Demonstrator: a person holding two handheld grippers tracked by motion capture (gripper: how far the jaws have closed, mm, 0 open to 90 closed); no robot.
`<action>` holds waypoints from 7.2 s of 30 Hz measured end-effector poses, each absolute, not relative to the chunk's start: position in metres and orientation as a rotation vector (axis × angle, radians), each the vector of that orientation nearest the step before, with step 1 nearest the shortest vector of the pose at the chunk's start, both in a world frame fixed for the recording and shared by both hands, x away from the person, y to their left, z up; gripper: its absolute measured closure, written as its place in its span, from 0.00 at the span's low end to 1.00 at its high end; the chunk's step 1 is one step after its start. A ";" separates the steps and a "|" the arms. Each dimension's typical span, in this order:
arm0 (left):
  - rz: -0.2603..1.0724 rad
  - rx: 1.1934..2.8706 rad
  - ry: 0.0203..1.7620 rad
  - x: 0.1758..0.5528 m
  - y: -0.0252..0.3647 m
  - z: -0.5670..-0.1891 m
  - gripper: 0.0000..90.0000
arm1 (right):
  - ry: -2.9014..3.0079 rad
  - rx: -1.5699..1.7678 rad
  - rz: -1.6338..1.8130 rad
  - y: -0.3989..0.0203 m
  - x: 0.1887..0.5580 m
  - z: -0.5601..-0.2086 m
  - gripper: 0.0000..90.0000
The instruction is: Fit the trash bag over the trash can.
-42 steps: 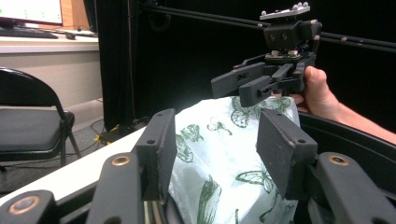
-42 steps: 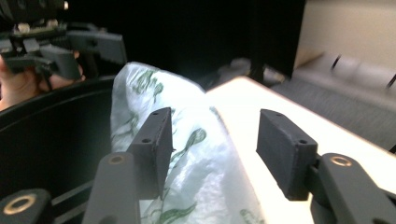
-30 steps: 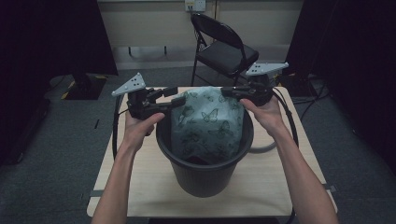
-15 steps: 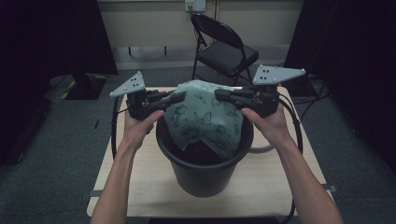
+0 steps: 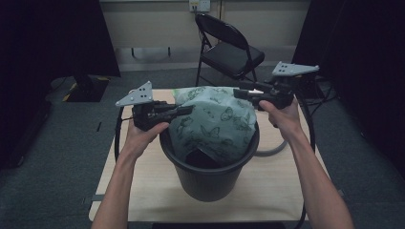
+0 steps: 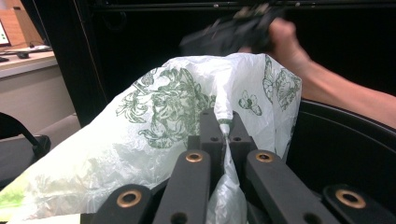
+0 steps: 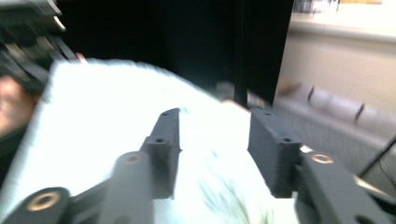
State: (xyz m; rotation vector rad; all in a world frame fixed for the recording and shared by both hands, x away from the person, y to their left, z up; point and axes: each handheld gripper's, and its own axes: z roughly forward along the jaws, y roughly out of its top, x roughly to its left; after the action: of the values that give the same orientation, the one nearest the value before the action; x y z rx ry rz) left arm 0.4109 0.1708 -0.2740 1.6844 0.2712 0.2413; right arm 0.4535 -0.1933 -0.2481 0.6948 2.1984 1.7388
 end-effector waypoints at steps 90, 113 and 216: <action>0.296 1.629 0.346 0.415 0.167 -0.243 0.59 | 2.178 0.290 1.888 -0.144 0.417 -0.215 1.00; 0.284 1.606 0.241 0.405 0.160 -0.234 1.00 | 2.158 0.373 1.829 -0.141 0.421 -0.216 1.00; 0.323 1.611 0.227 0.369 0.158 -0.247 1.00 | 2.110 0.668 1.839 -0.153 0.480 -0.230 1.00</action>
State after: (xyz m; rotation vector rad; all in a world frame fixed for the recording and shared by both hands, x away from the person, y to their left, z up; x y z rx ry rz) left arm 0.3687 0.1583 -0.2466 1.6107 0.2272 0.3231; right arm 0.4799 -0.1535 -0.2298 0.6682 2.1096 1.8385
